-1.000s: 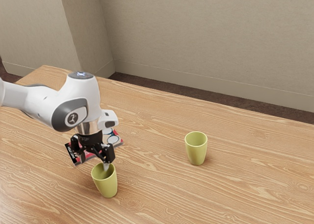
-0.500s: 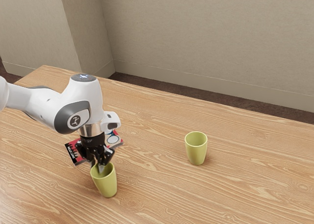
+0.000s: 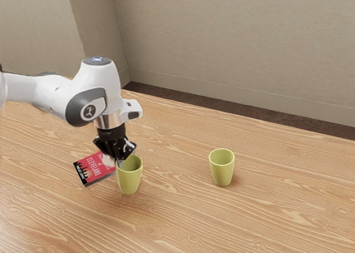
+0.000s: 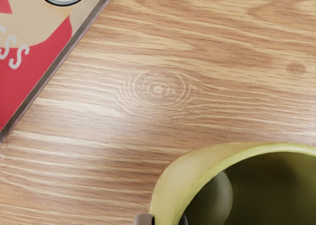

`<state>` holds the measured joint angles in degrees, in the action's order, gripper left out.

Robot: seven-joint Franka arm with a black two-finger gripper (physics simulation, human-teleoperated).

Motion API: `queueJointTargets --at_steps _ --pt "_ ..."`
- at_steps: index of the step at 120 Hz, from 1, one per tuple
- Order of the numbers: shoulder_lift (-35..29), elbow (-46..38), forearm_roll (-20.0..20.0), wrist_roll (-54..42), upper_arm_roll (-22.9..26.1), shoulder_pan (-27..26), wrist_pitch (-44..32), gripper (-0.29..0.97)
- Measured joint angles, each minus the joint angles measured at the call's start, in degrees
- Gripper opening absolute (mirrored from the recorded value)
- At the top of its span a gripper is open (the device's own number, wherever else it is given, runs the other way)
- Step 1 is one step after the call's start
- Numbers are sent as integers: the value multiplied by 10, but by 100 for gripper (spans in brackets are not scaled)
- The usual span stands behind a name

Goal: Place the left cup onto the right cup

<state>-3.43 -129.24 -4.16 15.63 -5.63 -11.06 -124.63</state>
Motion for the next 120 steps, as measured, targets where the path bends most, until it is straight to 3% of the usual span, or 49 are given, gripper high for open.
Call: queueJointTargets --at_steps 24,57,91,120 --pt "17 136 -3 4 0 13 76 -10" --pt "167 356 0 6 32 16 164 -11" --pt "252 471 -1 9 94 10 203 -11" --pt "281 516 5 14 133 1 211 -11"
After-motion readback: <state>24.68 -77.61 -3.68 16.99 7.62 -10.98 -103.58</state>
